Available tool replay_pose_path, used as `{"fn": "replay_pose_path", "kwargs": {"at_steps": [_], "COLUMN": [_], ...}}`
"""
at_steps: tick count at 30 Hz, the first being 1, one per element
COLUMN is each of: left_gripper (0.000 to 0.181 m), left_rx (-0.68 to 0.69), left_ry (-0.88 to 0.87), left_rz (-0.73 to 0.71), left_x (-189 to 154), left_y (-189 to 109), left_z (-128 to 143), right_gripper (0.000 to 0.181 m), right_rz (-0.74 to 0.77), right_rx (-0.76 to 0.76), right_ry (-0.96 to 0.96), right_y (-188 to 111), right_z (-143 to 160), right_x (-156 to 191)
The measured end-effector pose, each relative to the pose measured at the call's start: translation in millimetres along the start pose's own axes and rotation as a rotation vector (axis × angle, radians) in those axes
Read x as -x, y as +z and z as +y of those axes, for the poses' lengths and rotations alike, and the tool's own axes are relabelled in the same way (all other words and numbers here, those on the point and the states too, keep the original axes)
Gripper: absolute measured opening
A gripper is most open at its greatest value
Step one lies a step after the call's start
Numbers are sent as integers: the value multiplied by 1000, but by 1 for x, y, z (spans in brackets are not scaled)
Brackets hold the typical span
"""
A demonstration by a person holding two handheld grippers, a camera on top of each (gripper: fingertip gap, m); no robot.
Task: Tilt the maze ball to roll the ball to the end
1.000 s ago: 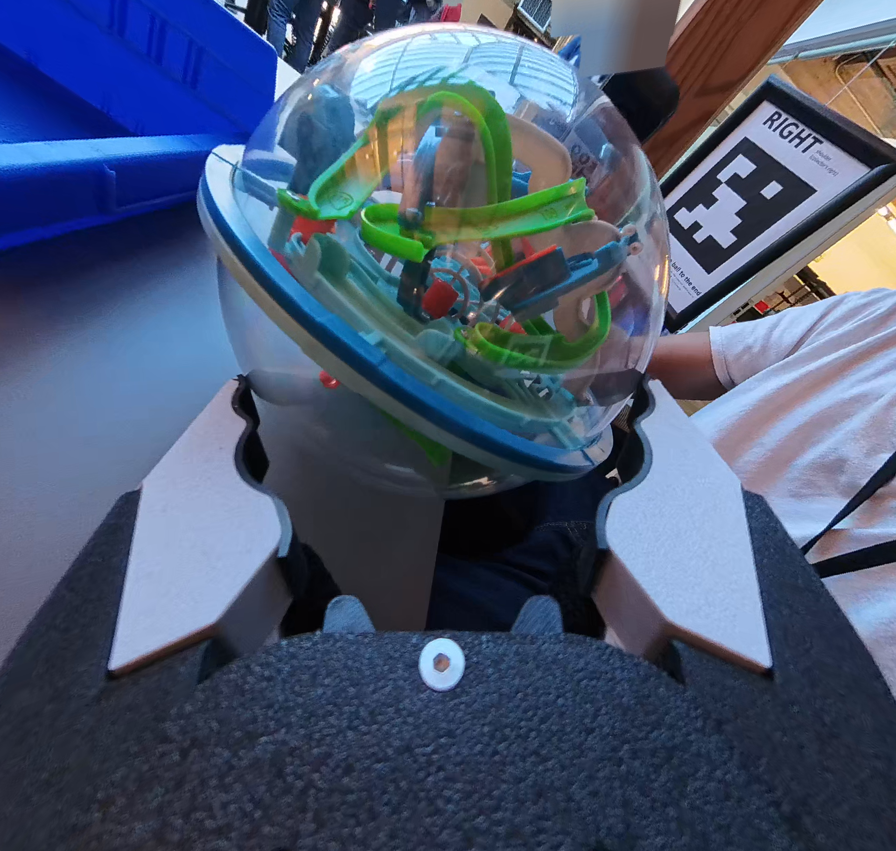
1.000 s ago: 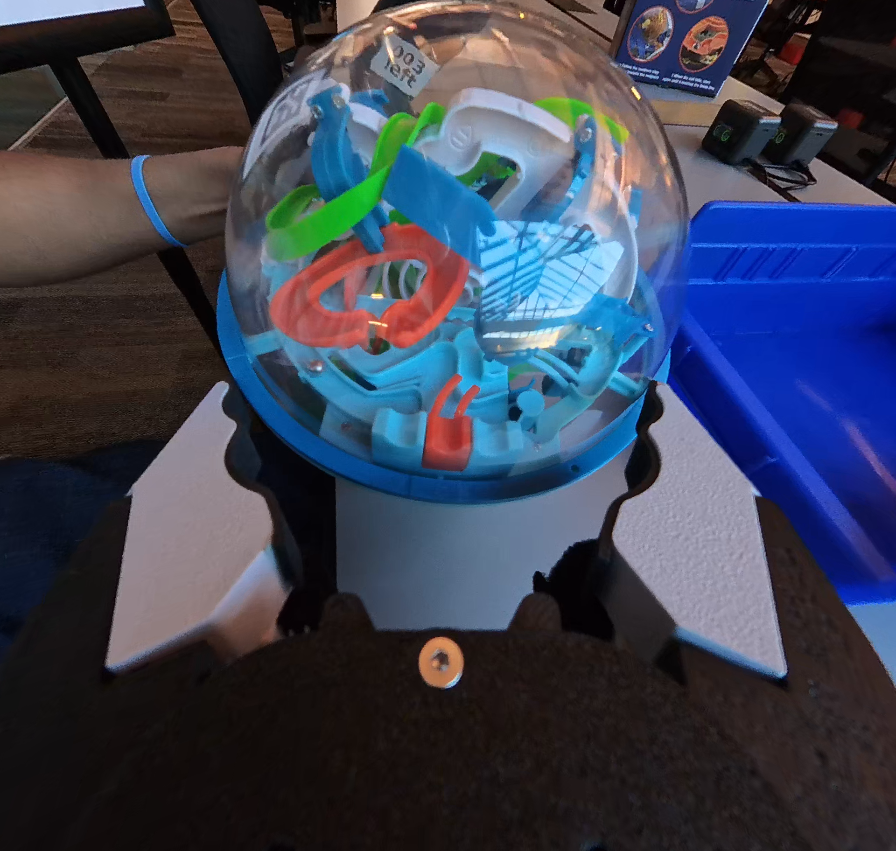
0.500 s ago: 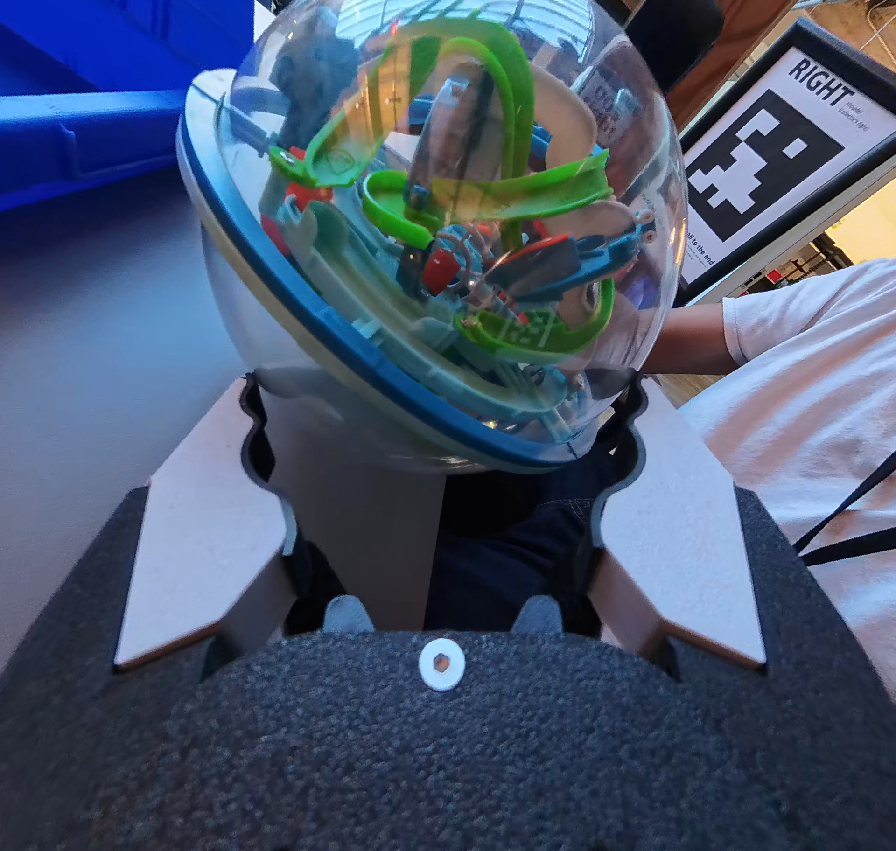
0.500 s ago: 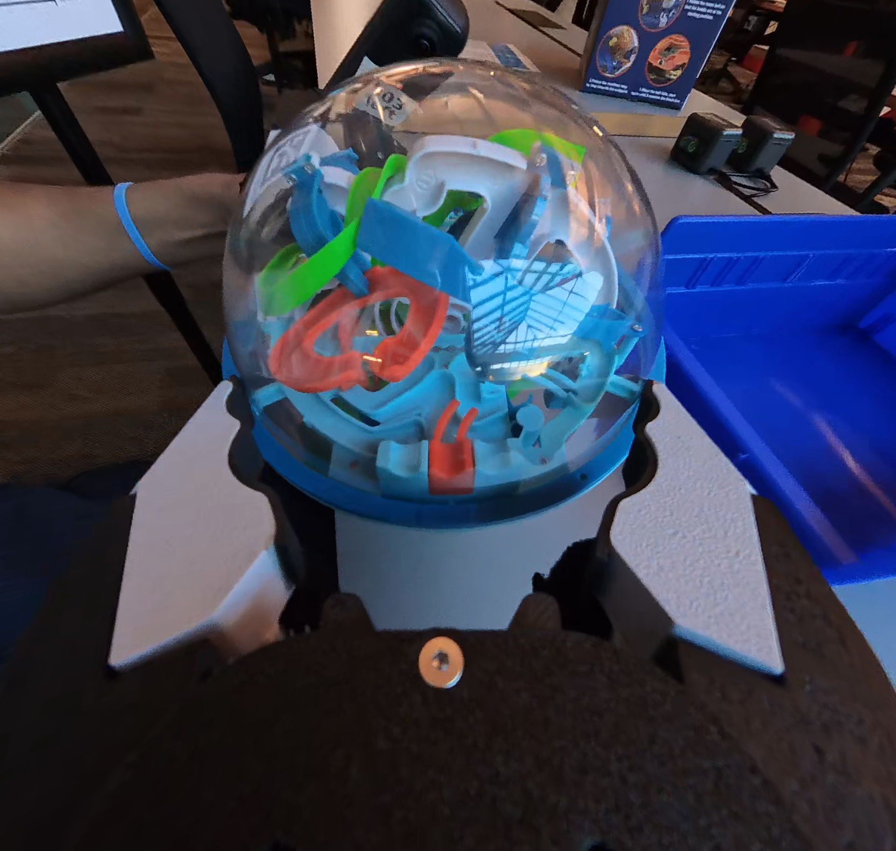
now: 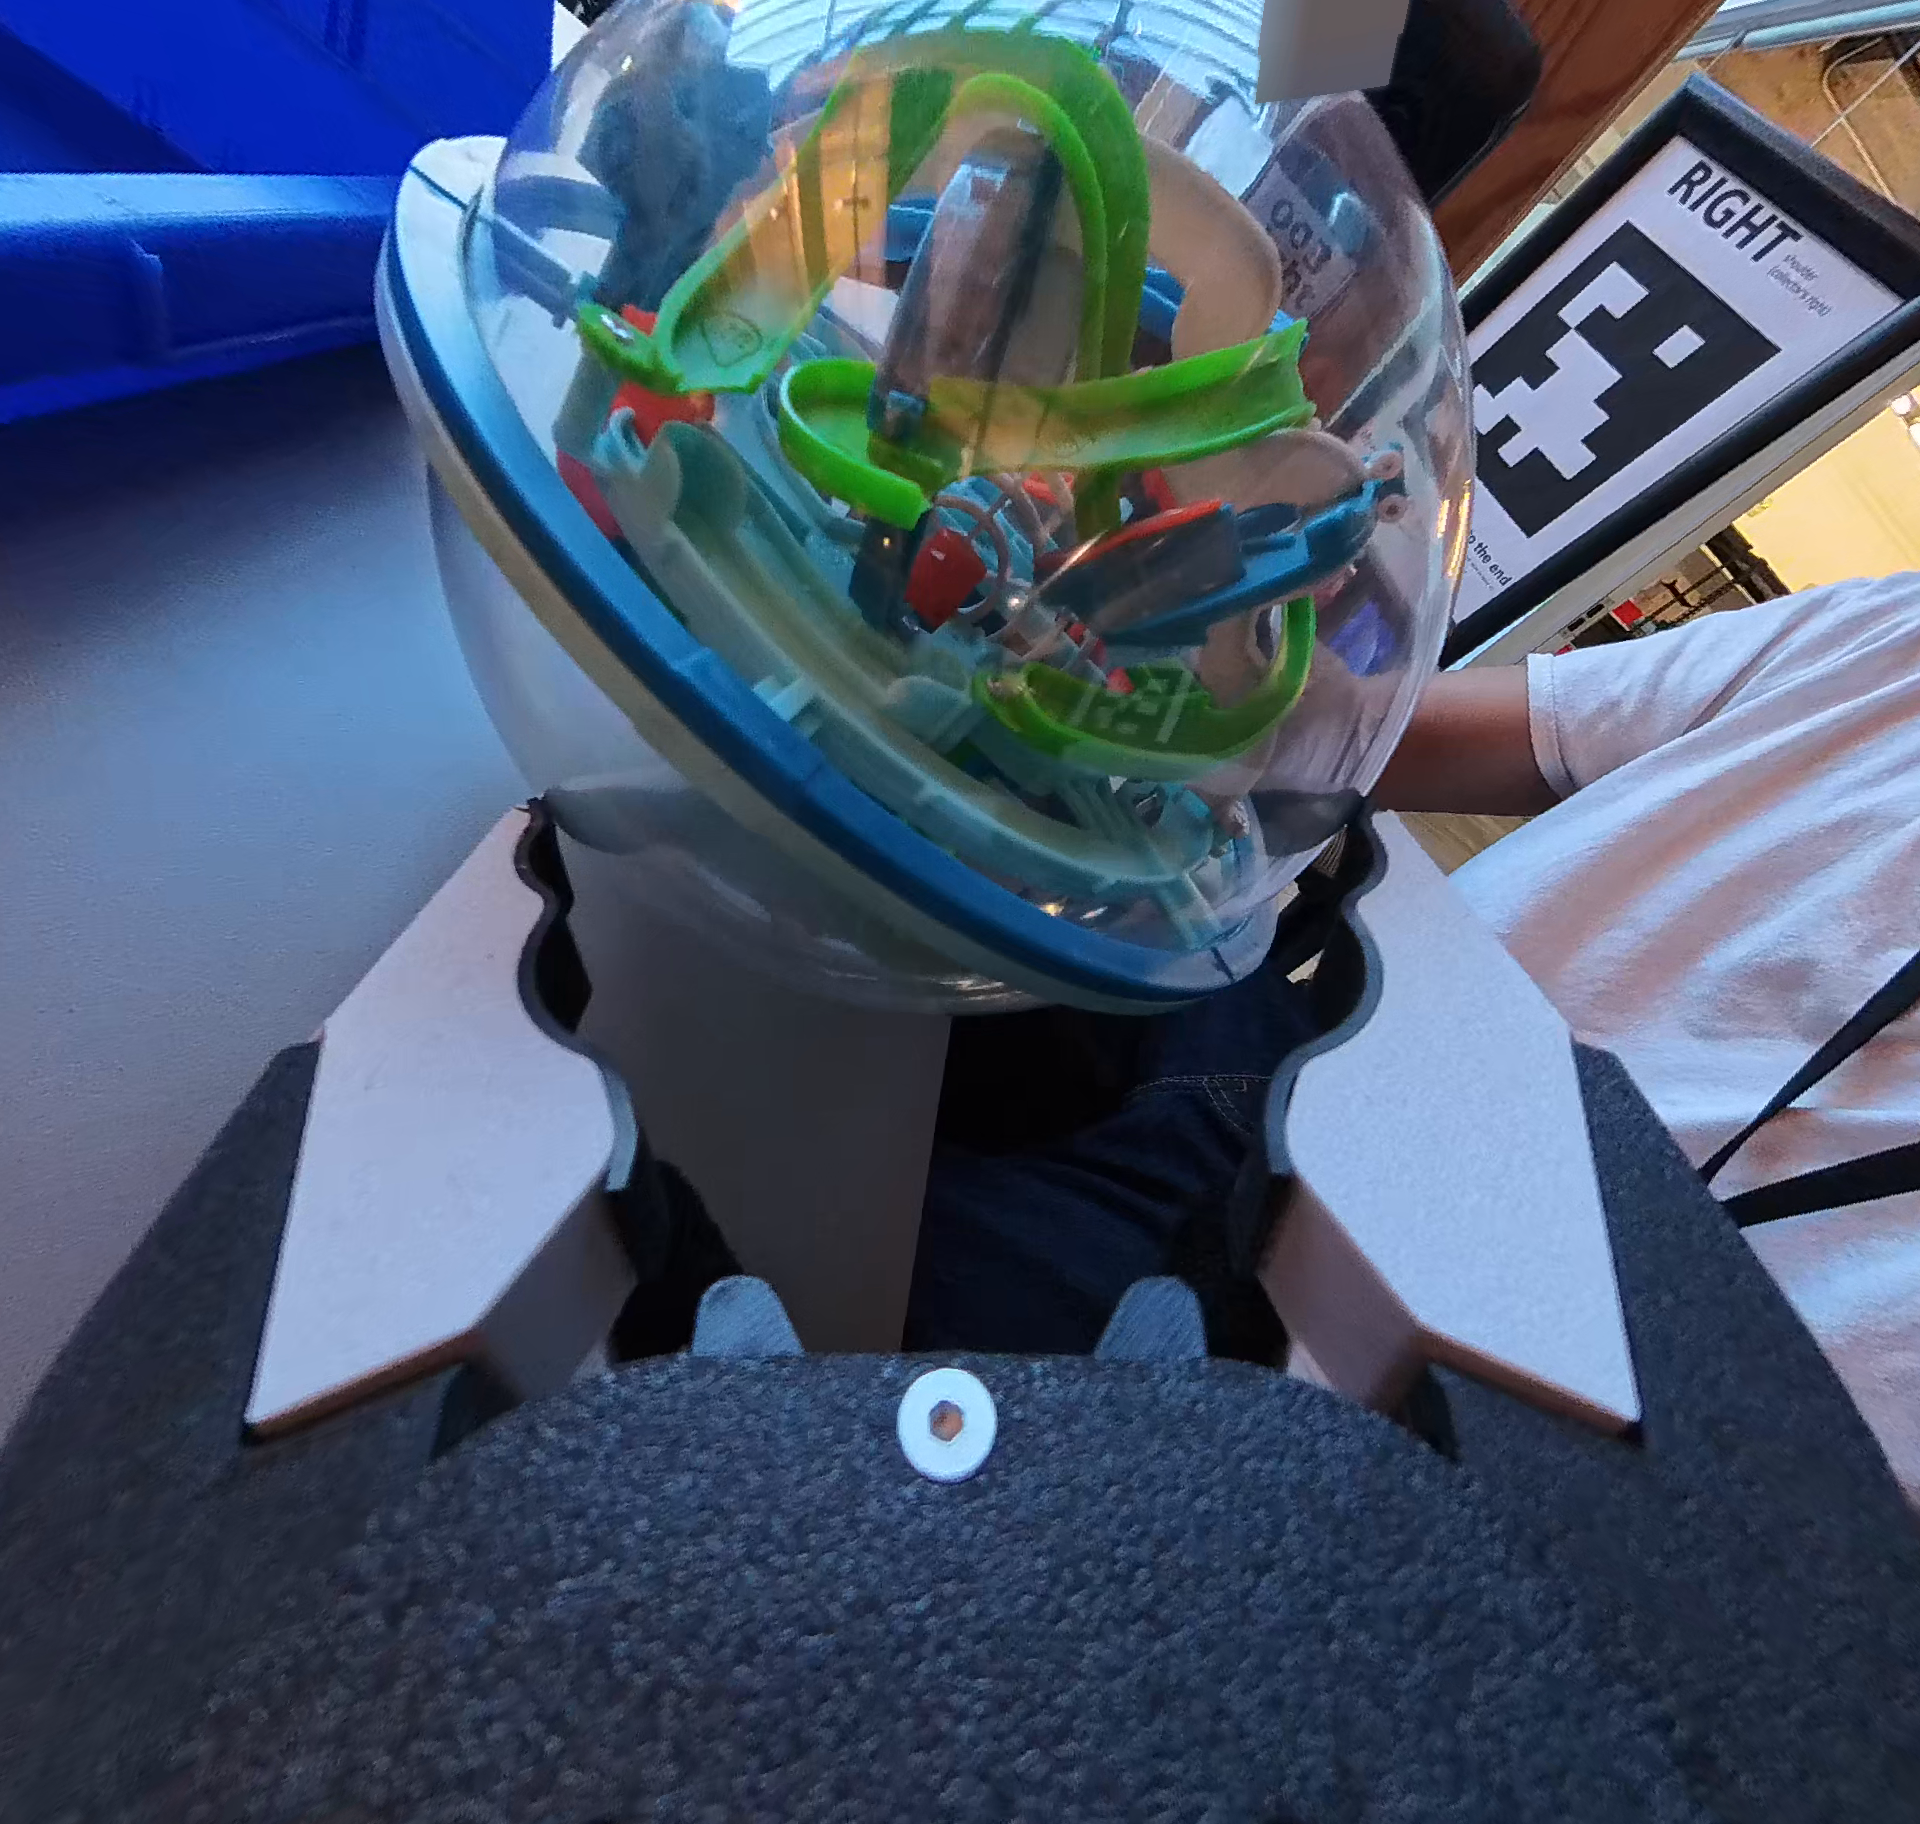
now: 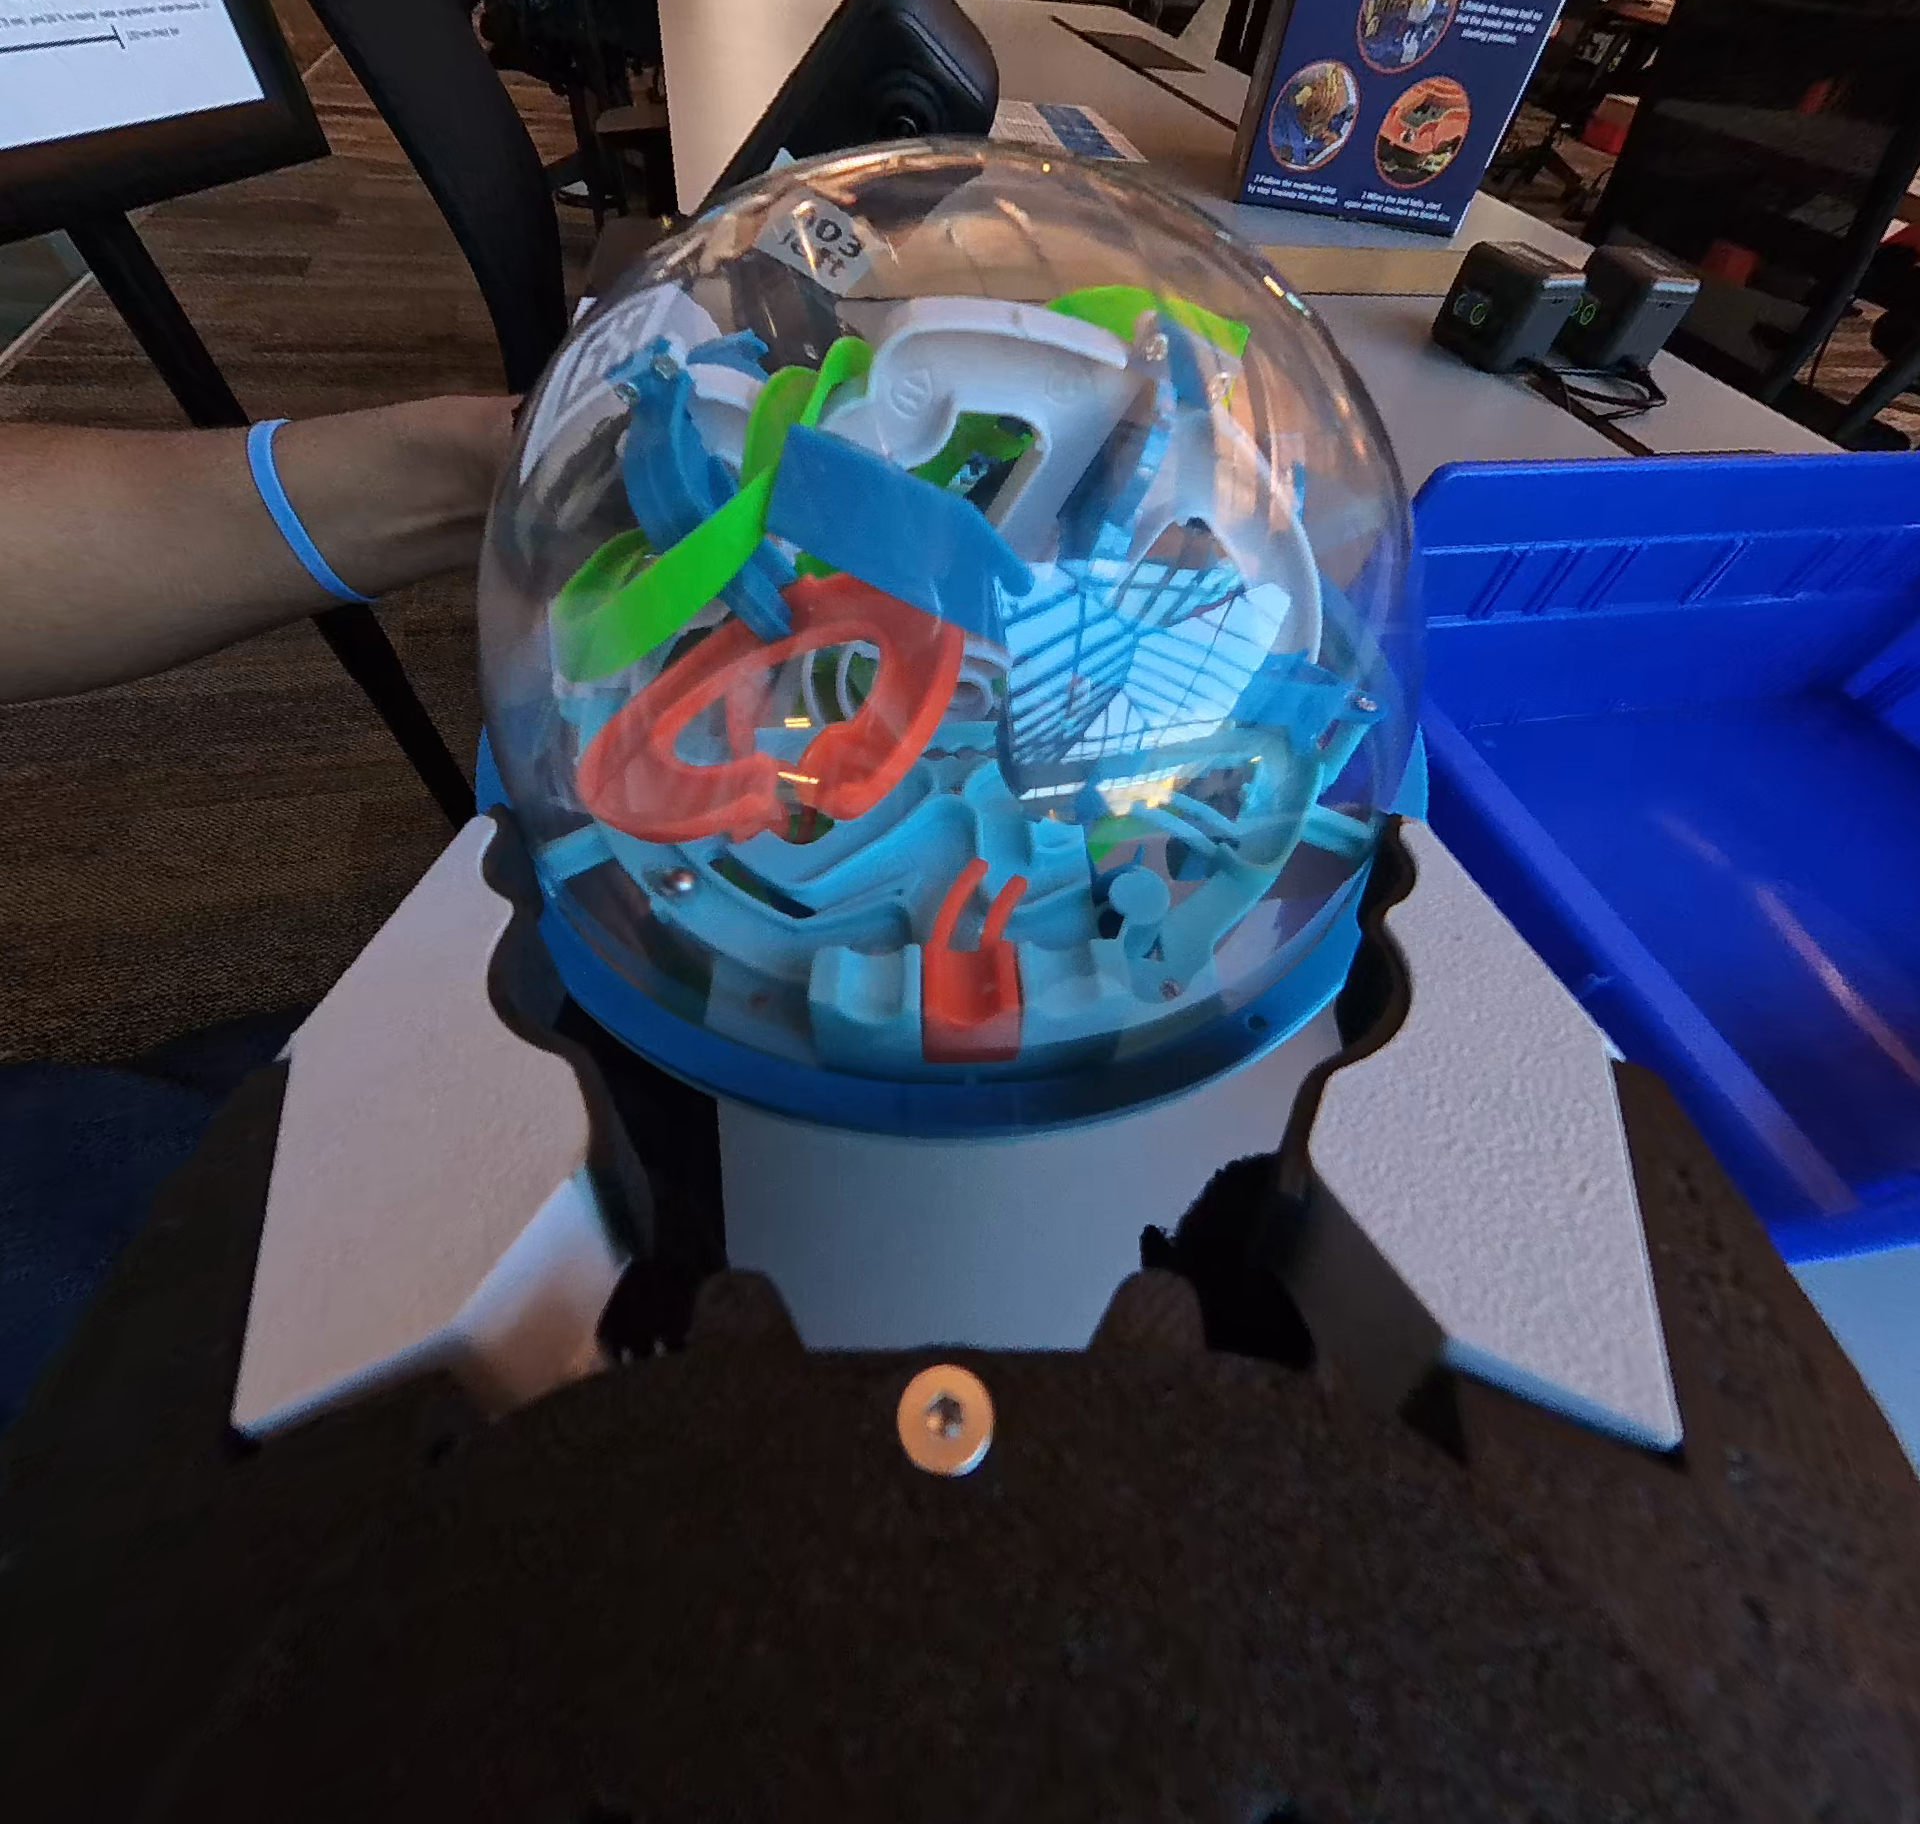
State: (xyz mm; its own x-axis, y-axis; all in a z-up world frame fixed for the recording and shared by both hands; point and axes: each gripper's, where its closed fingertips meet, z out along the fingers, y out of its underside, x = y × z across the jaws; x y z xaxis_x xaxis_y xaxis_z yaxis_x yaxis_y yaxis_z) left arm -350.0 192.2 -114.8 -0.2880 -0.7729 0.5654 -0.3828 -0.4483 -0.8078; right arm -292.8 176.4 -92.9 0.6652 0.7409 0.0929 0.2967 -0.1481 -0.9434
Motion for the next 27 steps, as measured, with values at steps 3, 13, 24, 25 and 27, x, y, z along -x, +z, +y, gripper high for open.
{"fn": "replay_pose_path", "kwargs": {"at_steps": [3, 13, 24, 25, 27], "left_gripper": [141, 138, 121, 122, 128], "left_rx": [1, 26, 79, 80, 87], "left_ry": [2, -13, -40, -3, 75], "left_rz": [0, 5, -21, -68, -183], "left_x": [0, 0, 2, 5, 10], "left_y": [0, 4, 0, -4, -16], "left_z": [0, 3, 8, 5, -7], "right_gripper": [151, 151, 151, 151, 151], "right_rz": [2, 14, 32, 32, 29], "right_rx": [11, 48, 22, 16, 10], "right_ry": [-3, -15, -21, -16, -1], "right_y": [0, -3, -8, -8, -7], "right_z": [0, 0, -5, -5, -5], "right_x": [0, -1, -8, -8, -10]}}
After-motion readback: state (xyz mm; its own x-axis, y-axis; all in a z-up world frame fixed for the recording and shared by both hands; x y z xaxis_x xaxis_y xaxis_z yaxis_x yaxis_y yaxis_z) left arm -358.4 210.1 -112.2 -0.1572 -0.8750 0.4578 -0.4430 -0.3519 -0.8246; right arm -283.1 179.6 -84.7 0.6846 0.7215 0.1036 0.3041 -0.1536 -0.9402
